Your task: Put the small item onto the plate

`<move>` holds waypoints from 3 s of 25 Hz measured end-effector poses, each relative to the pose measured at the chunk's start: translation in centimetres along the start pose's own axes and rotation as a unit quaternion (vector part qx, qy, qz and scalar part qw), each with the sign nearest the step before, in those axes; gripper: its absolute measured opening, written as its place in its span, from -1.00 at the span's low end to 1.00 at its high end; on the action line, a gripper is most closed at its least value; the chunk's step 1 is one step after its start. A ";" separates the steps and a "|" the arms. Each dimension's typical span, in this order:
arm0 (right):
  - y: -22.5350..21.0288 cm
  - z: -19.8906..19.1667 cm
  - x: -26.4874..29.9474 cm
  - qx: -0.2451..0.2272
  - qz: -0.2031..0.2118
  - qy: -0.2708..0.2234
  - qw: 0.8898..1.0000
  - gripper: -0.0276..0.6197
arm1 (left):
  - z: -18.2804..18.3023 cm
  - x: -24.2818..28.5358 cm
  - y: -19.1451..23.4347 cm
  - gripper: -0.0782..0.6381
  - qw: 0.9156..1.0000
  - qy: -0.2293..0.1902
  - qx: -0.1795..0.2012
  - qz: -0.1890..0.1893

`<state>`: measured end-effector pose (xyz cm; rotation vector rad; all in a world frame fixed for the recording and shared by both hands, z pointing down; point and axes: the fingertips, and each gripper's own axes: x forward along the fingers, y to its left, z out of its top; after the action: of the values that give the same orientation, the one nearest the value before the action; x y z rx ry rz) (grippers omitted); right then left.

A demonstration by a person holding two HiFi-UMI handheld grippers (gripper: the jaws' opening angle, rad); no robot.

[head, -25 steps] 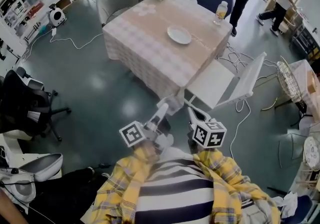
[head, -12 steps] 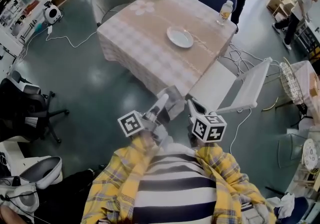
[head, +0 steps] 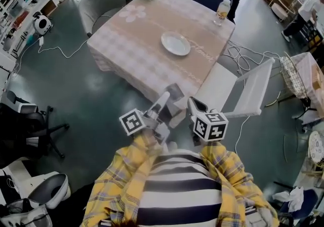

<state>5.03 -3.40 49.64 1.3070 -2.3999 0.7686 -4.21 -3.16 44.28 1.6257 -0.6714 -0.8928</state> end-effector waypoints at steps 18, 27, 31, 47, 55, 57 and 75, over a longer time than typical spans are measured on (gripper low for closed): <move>-1.8 6.8 11.0 0.025 -0.033 0.002 0.999 -0.92 | 9.9 8.8 4.1 -0.61 0.999 0.049 -0.018 0.014; -3.4 9.1 14.7 0.047 -0.069 -0.005 0.996 -0.92 | 13.2 12.0 5.9 -0.61 0.996 0.080 -0.022 0.023; -4.3 9.6 15.8 0.052 -0.072 0.002 0.996 -0.92 | 13.2 13.0 6.9 -0.61 0.995 0.089 -0.022 0.036; -8.6 12.4 19.5 0.042 -0.040 0.030 0.998 -0.92 | 14.7 18.7 10.4 -0.61 0.994 0.064 -0.013 0.085; -10.2 13.1 20.7 0.038 -0.034 0.039 0.998 -0.92 | 15.1 20.8 12.7 -0.61 0.987 0.096 0.025 0.130; -10.6 13.0 21.0 0.042 -0.032 0.042 0.998 -0.92 | 15.1 21.2 13.2 -0.61 0.984 0.109 0.027 0.138; -11.1 12.9 22.8 0.059 -0.008 0.054 0.997 -0.92 | 13.5 22.7 15.6 -0.60 0.952 0.238 0.034 0.190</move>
<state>1.92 -31.35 53.96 1.2923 -2.2868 0.9637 -2.45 -32.35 53.34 1.6160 -0.6446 -0.1849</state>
